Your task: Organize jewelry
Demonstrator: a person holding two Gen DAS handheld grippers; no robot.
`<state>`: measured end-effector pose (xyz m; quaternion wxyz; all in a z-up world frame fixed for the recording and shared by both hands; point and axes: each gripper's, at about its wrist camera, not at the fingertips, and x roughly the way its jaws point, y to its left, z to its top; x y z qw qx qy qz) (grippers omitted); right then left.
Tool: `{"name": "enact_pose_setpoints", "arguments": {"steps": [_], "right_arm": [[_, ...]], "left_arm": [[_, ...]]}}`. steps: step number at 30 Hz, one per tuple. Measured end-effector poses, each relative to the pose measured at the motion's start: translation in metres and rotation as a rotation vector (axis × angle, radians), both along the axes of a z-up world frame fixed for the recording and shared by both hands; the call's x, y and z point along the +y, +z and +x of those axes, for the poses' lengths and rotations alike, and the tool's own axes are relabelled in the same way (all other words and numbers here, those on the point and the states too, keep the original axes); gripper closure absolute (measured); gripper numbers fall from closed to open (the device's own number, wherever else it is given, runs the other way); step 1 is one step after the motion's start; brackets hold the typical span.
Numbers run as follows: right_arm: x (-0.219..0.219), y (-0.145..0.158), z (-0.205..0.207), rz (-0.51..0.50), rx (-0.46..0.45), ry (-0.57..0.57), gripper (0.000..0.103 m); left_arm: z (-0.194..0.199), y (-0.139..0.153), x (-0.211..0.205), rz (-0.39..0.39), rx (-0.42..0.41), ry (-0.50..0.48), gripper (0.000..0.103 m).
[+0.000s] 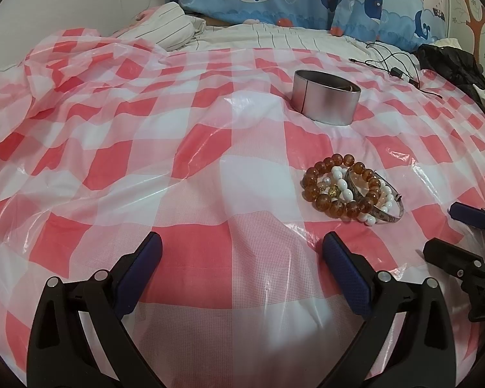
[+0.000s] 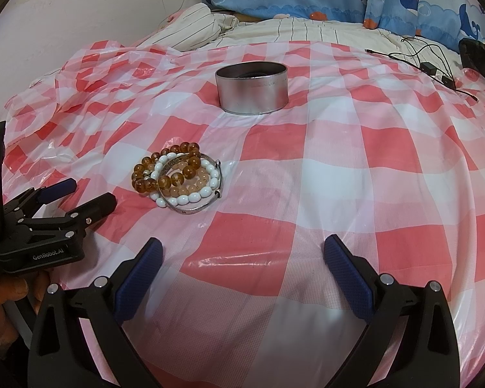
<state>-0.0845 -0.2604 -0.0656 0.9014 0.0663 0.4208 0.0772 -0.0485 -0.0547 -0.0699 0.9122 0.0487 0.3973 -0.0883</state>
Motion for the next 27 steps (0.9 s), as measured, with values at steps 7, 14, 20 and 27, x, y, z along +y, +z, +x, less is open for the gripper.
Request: {"name": "enact_pose_setpoints", "arguments": {"steps": [7, 14, 20, 27], "right_arm": [[-0.001, 0.0, -0.001, 0.016, 0.001, 0.007, 0.007], [-0.013, 0.002, -0.004, 0.103, -0.022, -0.025, 0.007], [-0.022, 0.004, -0.004, 0.128, -0.032, -0.072, 0.007], [-0.022, 0.004, -0.003, 0.126, -0.031, -0.073, 0.007]], "left_arm": [[-0.003, 0.003, -0.001, -0.015, -0.019, -0.021, 0.008], [-0.015, 0.013, -0.026, 0.045, -0.083, -0.205, 0.008], [-0.002, 0.023, -0.029, -0.062, -0.028, -0.295, 0.008], [0.025, 0.023, 0.001, -0.13, 0.033, -0.191, 0.02]]}}
